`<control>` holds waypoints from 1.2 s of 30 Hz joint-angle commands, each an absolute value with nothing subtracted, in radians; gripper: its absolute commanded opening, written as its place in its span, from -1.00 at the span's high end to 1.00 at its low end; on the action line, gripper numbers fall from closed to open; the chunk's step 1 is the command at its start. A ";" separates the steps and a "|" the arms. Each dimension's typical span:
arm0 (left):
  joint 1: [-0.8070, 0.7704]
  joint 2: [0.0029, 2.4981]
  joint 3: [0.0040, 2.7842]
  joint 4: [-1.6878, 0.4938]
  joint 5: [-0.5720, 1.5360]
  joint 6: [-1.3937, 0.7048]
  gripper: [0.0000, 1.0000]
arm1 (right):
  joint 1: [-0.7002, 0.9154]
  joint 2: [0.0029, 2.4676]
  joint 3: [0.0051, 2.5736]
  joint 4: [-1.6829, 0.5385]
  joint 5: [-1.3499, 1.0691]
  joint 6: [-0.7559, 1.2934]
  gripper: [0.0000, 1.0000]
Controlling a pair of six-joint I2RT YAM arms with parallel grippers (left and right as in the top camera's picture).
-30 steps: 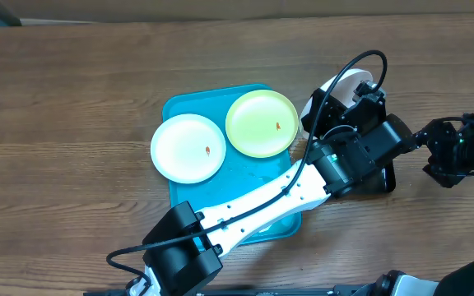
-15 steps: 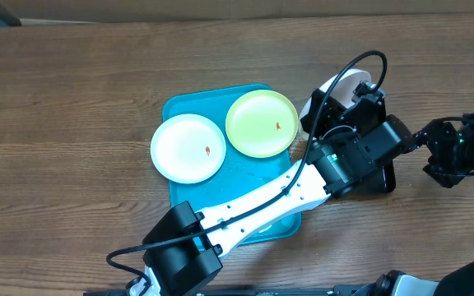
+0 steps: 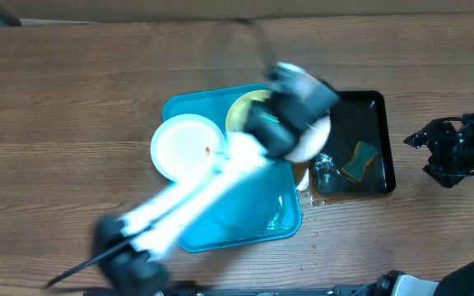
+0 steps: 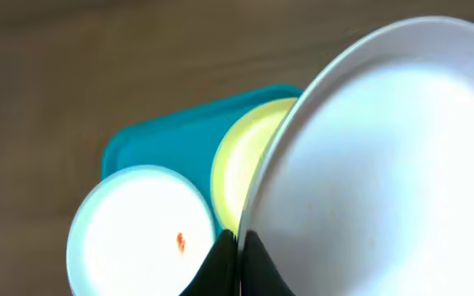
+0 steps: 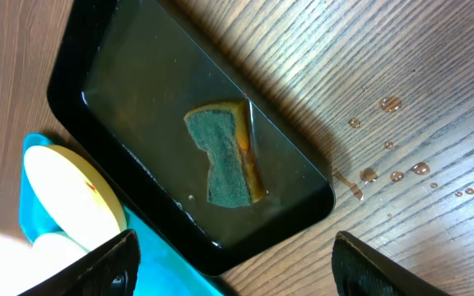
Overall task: Clean dirty plates on tray and stack at the side
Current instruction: 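Carry the pink plate left and set it on the table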
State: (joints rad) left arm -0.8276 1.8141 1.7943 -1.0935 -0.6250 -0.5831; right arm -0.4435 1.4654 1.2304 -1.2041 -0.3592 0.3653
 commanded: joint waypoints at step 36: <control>0.575 1.605 1.244 -0.985 0.076 -0.448 0.48 | -0.430 1.460 1.245 -1.199 -0.375 0.331 -0.53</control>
State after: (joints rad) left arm 0.5758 1.6093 1.2041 -0.9840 -0.0666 -0.5663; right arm -0.4431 1.4654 1.2304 -1.2030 -0.3599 0.3611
